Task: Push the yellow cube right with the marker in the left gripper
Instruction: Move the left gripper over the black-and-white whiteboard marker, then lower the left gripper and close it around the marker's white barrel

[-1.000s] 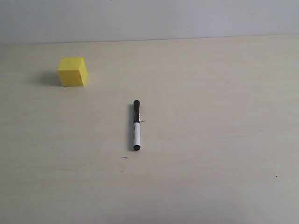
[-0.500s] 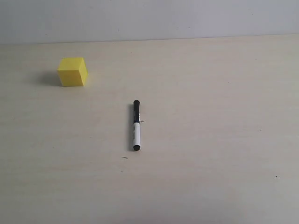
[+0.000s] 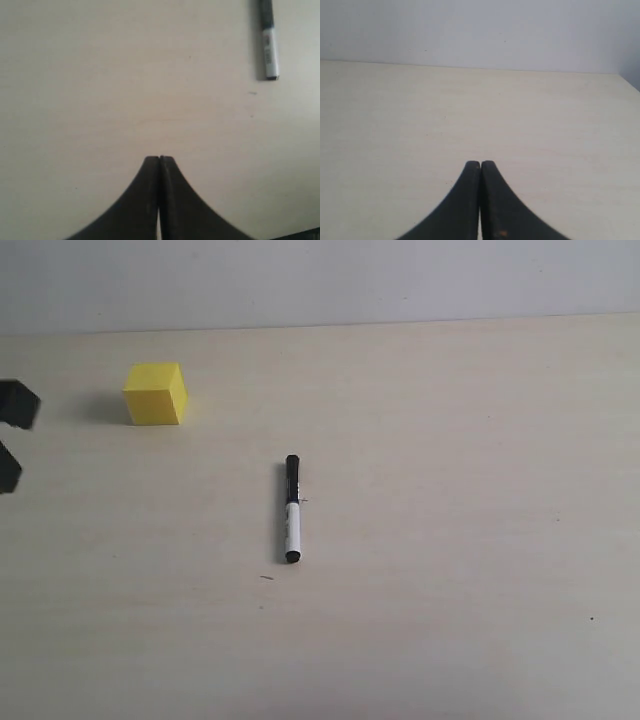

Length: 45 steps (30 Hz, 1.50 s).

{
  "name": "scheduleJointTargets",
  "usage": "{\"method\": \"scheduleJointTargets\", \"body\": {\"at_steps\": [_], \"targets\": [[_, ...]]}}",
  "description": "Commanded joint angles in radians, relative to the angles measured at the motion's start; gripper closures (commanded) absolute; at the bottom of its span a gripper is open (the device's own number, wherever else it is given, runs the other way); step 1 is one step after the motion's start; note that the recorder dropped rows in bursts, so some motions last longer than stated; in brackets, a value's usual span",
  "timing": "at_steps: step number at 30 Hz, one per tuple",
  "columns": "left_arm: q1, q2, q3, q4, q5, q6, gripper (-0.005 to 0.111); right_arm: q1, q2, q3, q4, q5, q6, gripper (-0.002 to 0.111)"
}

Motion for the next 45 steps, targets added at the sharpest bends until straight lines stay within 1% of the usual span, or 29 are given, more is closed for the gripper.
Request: {"method": "scheduleJointTargets", "body": {"at_steps": [1, 3, 5, 7, 9, 11, 13, 15, 18, 22, 24, 25, 28, 29, 32, 34, 38, 40, 43, 45], "targets": [[-0.169, 0.121, -0.02, 0.134, -0.013, -0.161, 0.107, -0.008, -0.006, 0.005, -0.001, -0.007, 0.0, 0.108], [-0.266, 0.179, -0.047, 0.18, -0.016, -0.235, 0.107, -0.008, -0.006, 0.005, -0.001, -0.007, 0.0, 0.108], [-0.356, 0.25, -0.091, 0.2, -0.016, -0.267, 0.107, -0.008, -0.006, 0.005, -0.001, -0.007, 0.0, 0.108], [-0.422, 0.317, -0.145, 0.204, -0.008, -0.307, 0.107, -0.008, -0.006, 0.005, -0.001, -0.007, 0.0, 0.108], [-0.476, 0.394, -0.212, 0.222, 0.002, -0.349, 0.107, -0.008, -0.006, 0.005, -0.001, -0.007, 0.0, 0.108], [-0.523, 0.471, -0.292, 0.297, 0.012, -0.415, 0.107, -0.008, -0.006, 0.005, -0.001, -0.007, 0.0, 0.108], [-0.552, 0.537, -0.374, 0.369, 0.033, -0.5, 0.107, -0.008, -0.006, 0.005, -0.001, -0.007, 0.0, 0.108], [-0.56, 0.607, -0.453, 0.404, 0.052, -0.542, 0.107, -0.008, -0.006, 0.005, -0.001, -0.007, 0.0, 0.108], [-0.56, 0.692, -0.537, 0.376, 0.056, -0.539, 0.107, -0.008, -0.006, 0.005, -0.001, -0.007, 0.0, 0.108], [-0.56, 0.785, -0.599, 0.337, 0.041, -0.511, 0.107, -0.008, -0.006, 0.005, -0.001, -0.007, 0.0, 0.108], [-0.56, 0.822, -0.617, 0.334, 0.025, -0.514, 0.105, -0.008, -0.006, 0.005, -0.001, -0.007, 0.0, 0.108], [-0.56, 0.835, -0.623, 0.329, 0.017, -0.516, 0.102, -0.008, -0.006, 0.005, -0.001, -0.007, 0.0, 0.108], [-0.56, 0.868, -0.635, 0.303, -0.014, -0.521, 0.09, -0.008, -0.006, 0.005, -0.001, -0.007, 0.0, 0.108], [-0.56, 0.874, -0.639, 0.298, -0.02, -0.523, 0.083, -0.008, -0.006, 0.005, -0.001, -0.007, 0.0, 0.108], [-0.56, 0.89, -0.639, 0.292, -0.02, -0.53, 0.068, -0.008, -0.006, 0.005, -0.001, -0.007, 0.0, 0.108], [-0.558, 0.897, -0.639, 0.292, -0.02, -0.541, 0.064, -0.008, -0.006, 0.005, -0.001, -0.007, 0.0, 0.108], [-0.55, 0.914, -0.639, 0.282, -0.02, -0.543, 0.063, -0.008, -0.006, 0.005, -0.001, -0.007, 0.0, 0.108], [-0.513, 0.916, -0.639, 0.219, -0.025, -0.523, 0.063, -0.008, -0.006, 0.005, -0.001, -0.007, 0.0, 0.108], [-0.5, 0.918, -0.639, 0.203, -0.055, -0.511, 0.063, -0.008, -0.006, 0.005, -0.001, -0.007, 0.0, 0.108], [-0.5, 0.923, -0.639, 0.203, -0.103, -0.506, 0.063, -0.008, -0.006, 0.005, -0.001, -0.007, 0.0, 0.108]]}}
